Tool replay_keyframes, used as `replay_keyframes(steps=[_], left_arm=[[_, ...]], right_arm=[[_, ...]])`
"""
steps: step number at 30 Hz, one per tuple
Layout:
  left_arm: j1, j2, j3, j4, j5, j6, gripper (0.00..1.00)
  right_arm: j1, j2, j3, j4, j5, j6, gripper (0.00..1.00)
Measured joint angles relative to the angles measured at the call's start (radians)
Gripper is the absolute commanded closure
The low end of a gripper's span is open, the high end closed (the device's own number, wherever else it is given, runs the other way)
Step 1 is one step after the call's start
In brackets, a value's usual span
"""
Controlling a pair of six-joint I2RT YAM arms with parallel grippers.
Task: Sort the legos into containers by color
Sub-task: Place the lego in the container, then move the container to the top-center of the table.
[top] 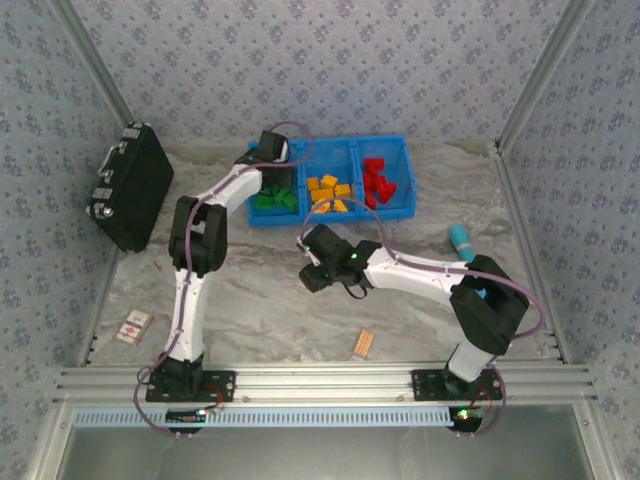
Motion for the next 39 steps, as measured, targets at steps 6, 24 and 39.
replay_keyframes(steps=[6, 24, 39], left_arm=[[0.000, 0.031, 0.033, -0.021, 0.003, 0.000, 0.37], [-0.002, -0.129, -0.143, -0.056, 0.025, -0.005, 0.09], [-0.059, -0.556, -0.474, -0.072, -0.083, 0.082, 0.02]], right_arm=[[0.000, 0.056, 0.051, -0.004, -0.050, -0.014, 0.31], [0.003, 0.166, 0.082, -0.045, -0.090, -0.030, 0.30], [-0.014, 0.234, 0.131, -0.045, -0.067, -0.035, 0.31]])
